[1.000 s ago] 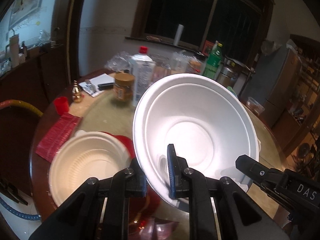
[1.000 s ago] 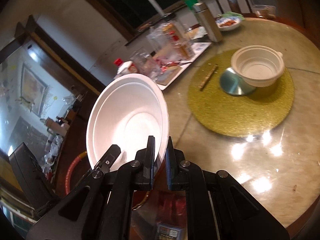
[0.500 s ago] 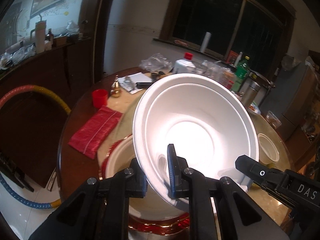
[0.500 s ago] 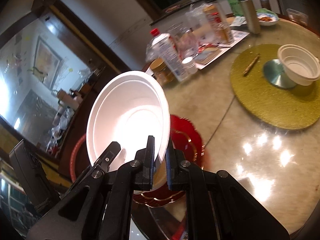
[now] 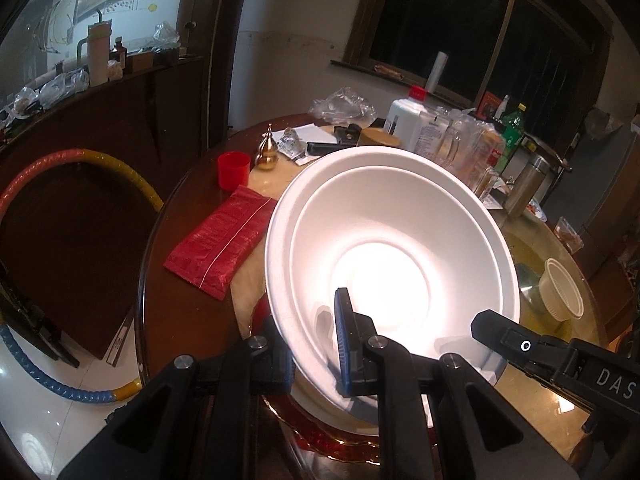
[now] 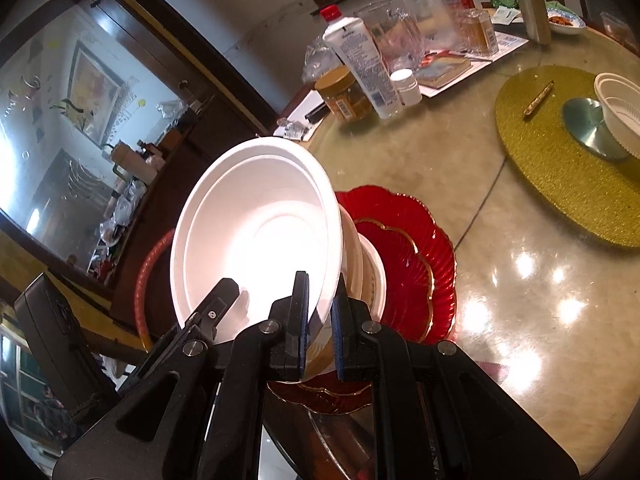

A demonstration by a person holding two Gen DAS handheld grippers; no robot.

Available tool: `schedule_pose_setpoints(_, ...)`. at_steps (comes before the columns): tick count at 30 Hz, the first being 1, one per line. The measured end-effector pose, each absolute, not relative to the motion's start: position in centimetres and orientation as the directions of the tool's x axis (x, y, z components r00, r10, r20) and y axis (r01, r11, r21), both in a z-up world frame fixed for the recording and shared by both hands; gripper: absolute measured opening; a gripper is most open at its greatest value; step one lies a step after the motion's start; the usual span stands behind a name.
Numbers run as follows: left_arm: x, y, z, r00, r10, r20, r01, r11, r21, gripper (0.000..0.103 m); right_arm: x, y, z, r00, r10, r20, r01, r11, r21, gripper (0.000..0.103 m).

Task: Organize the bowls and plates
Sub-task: 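Lift the white foam bowl and carry it toward the stacked plates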

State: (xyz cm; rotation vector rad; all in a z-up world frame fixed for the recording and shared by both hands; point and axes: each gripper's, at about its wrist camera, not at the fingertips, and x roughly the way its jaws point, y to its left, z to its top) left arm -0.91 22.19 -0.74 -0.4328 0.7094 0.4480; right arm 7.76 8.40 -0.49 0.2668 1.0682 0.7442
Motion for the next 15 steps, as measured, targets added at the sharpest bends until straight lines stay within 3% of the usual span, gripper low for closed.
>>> schedule_pose_setpoints(15,-1.0,22.3,-1.9,0.645,0.245,-0.724,-0.531,0.825,-0.194,0.016,8.3,8.8,-2.0,0.233,0.657,-0.717,-0.403,0.736,0.543,0.010)
